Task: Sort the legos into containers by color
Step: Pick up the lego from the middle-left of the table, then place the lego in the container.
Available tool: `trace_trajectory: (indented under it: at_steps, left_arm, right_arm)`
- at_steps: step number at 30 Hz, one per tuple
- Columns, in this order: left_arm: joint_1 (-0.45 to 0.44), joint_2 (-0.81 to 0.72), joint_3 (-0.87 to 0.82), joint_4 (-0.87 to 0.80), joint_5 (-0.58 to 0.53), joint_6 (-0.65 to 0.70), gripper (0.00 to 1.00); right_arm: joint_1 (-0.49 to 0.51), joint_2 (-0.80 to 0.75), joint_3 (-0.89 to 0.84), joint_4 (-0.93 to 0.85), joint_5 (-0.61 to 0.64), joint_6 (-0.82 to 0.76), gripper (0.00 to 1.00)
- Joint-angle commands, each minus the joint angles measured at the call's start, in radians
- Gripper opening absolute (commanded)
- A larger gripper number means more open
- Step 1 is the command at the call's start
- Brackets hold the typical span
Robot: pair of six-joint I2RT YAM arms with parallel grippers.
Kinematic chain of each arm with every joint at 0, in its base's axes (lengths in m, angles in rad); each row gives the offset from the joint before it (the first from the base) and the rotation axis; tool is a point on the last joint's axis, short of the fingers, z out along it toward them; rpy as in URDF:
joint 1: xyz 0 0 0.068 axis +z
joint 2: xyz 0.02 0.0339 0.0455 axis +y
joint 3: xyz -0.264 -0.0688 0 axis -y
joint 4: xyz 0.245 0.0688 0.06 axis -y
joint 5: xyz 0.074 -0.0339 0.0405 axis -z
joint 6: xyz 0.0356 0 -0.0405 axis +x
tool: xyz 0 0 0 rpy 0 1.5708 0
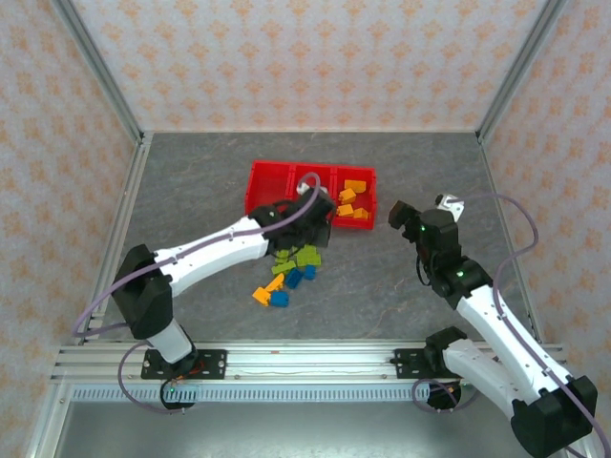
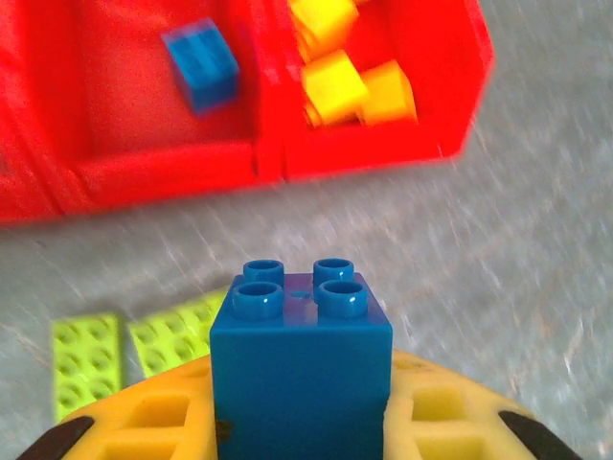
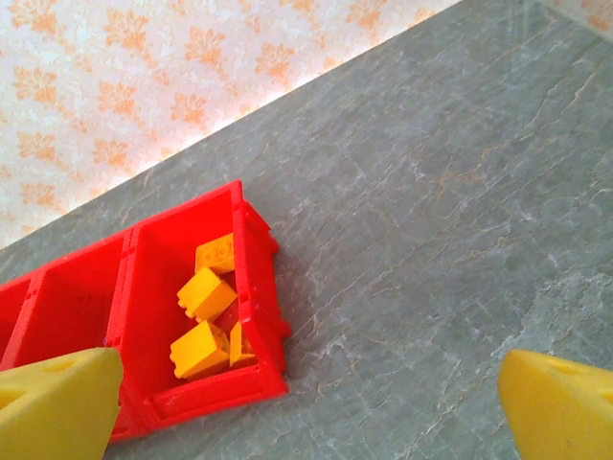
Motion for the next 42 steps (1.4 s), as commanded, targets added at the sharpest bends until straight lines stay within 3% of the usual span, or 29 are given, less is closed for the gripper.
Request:
trace_trajectory:
  at_steps: [1, 10, 20, 27, 32, 37, 42]
  left_arm:
    - [0.046, 0.07, 0.129, -0.089, -0.082, 0.082, 0.27]
    - [0.143, 0.313, 0.433, -0.194, -0.104, 0.154, 0.28]
    - [0.196, 0.51, 0.635, -0.23, -0.109, 0.189, 0.33]
    - [0.241, 0.622, 0.75, -0.24, -0.111, 0.19, 0.36]
    - [0.264, 0.648, 0.769, -0.23, -0.112, 0.184, 0.46]
    - [0.267, 0.627, 0.749, -0.212, -0.096, 0.189, 0.67]
    - [0.259, 0.548, 0.694, -0.168, -0.045, 0.215, 0.75]
  right_arm:
    - [-0.001, -0.01, -0.025, 0.016, 0.044, 0.034, 1.0]
    - [-0.001, -0.041, -0.08, 0.002, 0.033, 0.07, 1.0]
    - [-0.001, -0.073, -0.034, -0.053, 0.115, -0.003, 1.0]
    - [-0.001, -0.072, -0.009, -0.047, 0.096, -0.04, 1.0]
    - [0.0, -0.045, 0.0, -0.047, 0.091, -0.049, 1.0]
    - [-0.001, -0.031, -0.007, -0.037, 0.086, -0.044, 1.0]
    - [0.0, -0.025, -0.003, -0.043, 0.092, -0.046, 1.0]
